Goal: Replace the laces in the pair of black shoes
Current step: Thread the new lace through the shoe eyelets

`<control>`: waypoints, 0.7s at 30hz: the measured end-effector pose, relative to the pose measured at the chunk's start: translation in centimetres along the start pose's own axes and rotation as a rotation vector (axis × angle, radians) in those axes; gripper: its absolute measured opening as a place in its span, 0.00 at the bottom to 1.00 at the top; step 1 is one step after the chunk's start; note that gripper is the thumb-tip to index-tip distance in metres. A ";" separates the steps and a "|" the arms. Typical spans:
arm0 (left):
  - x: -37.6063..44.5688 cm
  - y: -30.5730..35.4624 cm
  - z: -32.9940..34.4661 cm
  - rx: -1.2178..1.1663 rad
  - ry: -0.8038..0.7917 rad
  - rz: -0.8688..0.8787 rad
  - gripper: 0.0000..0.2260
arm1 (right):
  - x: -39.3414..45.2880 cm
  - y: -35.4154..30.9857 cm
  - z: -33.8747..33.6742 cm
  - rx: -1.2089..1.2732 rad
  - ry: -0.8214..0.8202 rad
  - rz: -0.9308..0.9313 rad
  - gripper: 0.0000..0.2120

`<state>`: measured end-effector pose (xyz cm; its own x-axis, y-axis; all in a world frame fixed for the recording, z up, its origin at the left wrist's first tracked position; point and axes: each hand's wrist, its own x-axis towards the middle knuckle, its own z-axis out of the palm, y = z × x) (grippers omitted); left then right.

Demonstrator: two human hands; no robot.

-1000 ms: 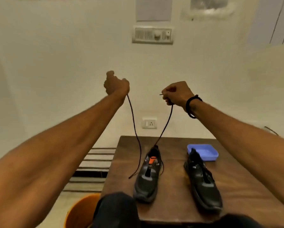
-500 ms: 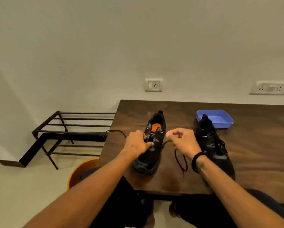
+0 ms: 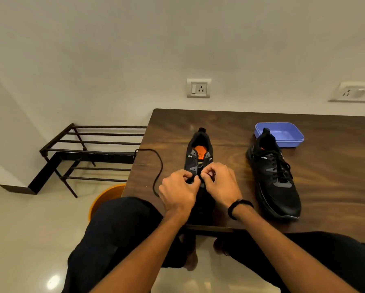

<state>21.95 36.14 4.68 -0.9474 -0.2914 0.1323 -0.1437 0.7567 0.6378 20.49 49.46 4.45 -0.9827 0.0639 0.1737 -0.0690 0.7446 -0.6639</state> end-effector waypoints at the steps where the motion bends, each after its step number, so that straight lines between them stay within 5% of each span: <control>1: 0.0 0.1 -0.1 -0.008 0.001 0.005 0.12 | 0.0 0.1 0.3 -0.031 -0.001 -0.012 0.07; 12: -0.5 -0.4 0.2 -0.092 0.009 0.038 0.11 | 0.3 0.9 4.1 0.427 0.048 0.283 0.10; 21: -0.6 -0.4 0.3 -0.166 0.028 -0.031 0.10 | 0.9 0.9 4.6 0.497 -0.031 0.382 0.05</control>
<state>22.47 36.15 4.10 -0.9346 -0.3310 0.1305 -0.1213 0.6411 0.7578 18.79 47.13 0.61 -0.9577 0.2396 -0.1591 0.2241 0.2748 -0.9350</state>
